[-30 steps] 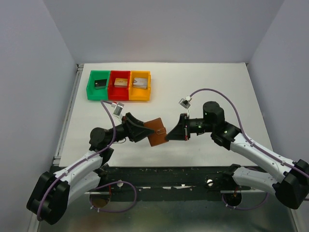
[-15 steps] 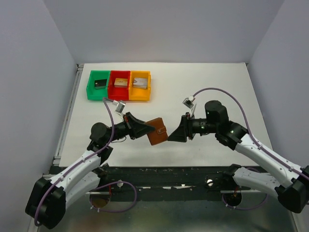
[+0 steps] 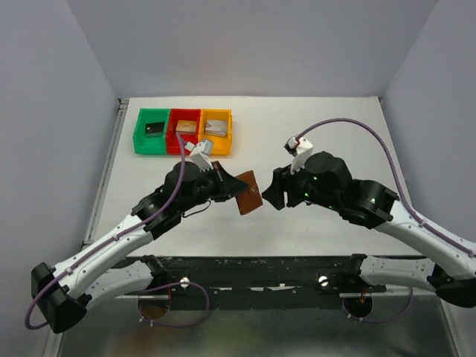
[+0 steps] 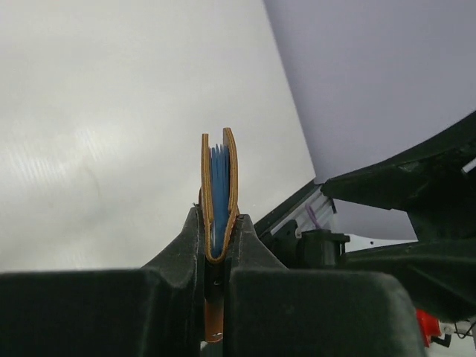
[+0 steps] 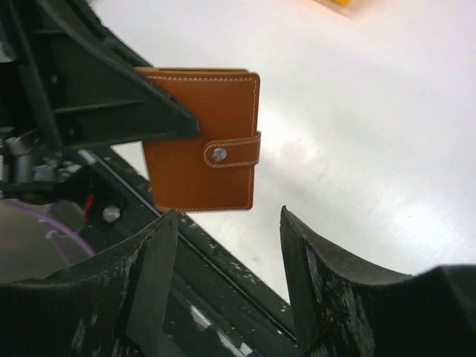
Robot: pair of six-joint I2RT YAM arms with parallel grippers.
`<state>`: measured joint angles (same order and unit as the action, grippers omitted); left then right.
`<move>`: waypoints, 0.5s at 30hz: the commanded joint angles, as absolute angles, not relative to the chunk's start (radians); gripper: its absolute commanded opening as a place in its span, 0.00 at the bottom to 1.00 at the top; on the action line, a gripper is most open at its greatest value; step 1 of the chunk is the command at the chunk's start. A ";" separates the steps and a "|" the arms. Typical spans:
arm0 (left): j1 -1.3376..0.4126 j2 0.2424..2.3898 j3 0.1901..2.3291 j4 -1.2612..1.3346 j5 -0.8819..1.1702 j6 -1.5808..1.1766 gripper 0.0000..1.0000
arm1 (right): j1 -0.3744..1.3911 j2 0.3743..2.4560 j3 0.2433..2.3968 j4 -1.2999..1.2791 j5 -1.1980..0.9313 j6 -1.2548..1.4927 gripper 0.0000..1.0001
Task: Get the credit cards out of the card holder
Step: Open the card holder at the center of the board.
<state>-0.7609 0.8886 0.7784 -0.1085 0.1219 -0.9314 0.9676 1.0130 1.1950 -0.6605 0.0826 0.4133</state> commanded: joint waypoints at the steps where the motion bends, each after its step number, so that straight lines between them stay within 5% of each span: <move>1: -0.865 0.975 0.957 -0.428 -0.145 -1.023 0.00 | 1.077 1.115 1.262 -0.799 0.426 0.380 0.65; 15: -0.957 1.039 1.034 -0.488 -0.249 -1.155 0.00 | 1.178 1.264 1.356 -0.828 0.551 0.419 0.64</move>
